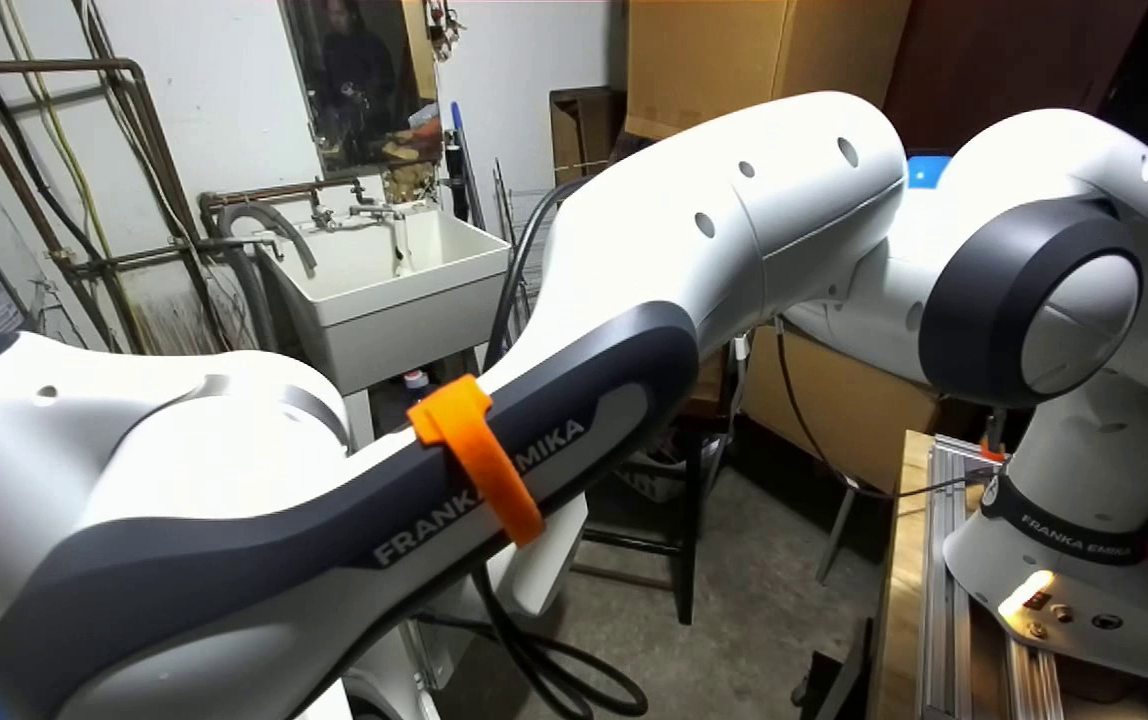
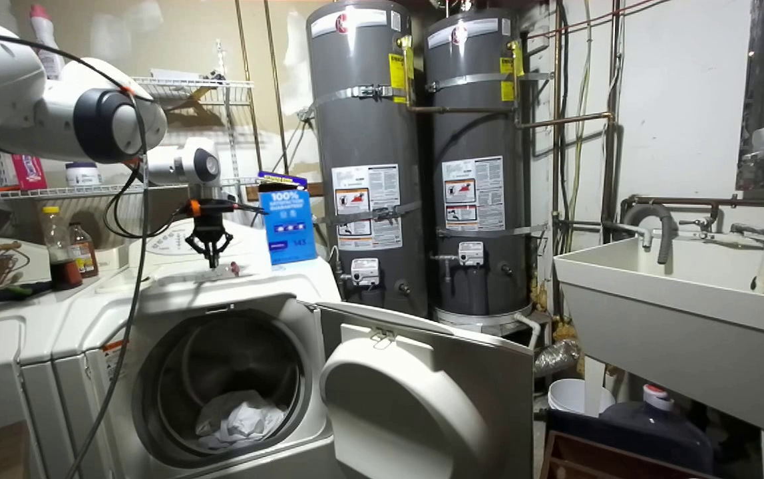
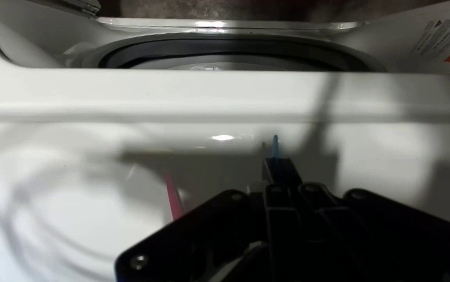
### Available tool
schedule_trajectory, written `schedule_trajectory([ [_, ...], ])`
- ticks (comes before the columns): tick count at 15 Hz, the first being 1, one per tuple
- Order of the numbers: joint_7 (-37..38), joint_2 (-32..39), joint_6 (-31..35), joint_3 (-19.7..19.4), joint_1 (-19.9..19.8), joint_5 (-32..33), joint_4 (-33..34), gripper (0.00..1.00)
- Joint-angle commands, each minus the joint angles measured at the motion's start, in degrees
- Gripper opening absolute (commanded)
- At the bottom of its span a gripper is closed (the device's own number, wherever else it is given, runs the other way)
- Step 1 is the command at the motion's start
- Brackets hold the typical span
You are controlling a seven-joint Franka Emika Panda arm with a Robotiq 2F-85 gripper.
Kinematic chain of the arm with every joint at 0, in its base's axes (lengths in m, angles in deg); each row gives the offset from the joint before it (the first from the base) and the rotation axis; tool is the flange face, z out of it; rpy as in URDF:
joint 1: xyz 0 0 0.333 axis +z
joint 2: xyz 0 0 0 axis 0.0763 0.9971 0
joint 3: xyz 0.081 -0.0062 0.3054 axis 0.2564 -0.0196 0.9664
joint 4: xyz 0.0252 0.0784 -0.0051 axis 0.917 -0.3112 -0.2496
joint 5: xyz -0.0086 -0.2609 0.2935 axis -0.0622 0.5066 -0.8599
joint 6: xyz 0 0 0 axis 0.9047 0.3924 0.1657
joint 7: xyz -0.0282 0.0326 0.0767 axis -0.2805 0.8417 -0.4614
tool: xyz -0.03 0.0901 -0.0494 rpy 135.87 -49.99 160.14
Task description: Pick up the blue spoon from the table and put it on top of the washing machine on the right.
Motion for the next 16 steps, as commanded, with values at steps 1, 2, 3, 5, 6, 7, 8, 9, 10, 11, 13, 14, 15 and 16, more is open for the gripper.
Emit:
schedule_trajectory([
  [1,-0.2,4.6,-1.0,-1.2,1.9,0.6,7.4,0.01],
  [2,-0.3,5.3,-1.0,-1.5,2.2,0.6,8.3,0.01],
  [3,-0.4,5.9,-1.1,-1.6,2.5,0.5,9.2,0.01],
  [5,-0.4,7.0,-1.6,-2.1,3.1,0.5,10.8,0.01],
  [6,-0.2,7.6,-1.7,-2.4,3.3,0.5,11.7,0.01],
  [7,-0.2,8.2,-1.7,-2.6,3.6,0.4,12.5,0.01],
  [8,-0.2,8.7,-1.8,-2.9,3.8,0.4,13.3,0.01],
  [9,-0.2,9.2,-2.0,-3.1,3.9,0.3,14.1,0.01],
  [10,-0.3,9.6,-2.2,-3.2,4.0,0.1,14.8,0.01],
  [11,-0.5,10.1,-2.6,-3.4,4.2,0.0,15.6,0.01],
  [13,-0.6,10.9,-3.4,-3.6,4.4,-0.1,16.9,0.16],
  [14,-0.7,11.2,-3.8,-3.7,4.5,-0.2,17.6,0.25],
  [15,-0.7,11.6,-4.2,-3.7,4.6,-0.3,18.4,0.41],
  [16,-0.8,11.9,-4.6,-3.8,4.6,-0.3,19.1,0.47],
])
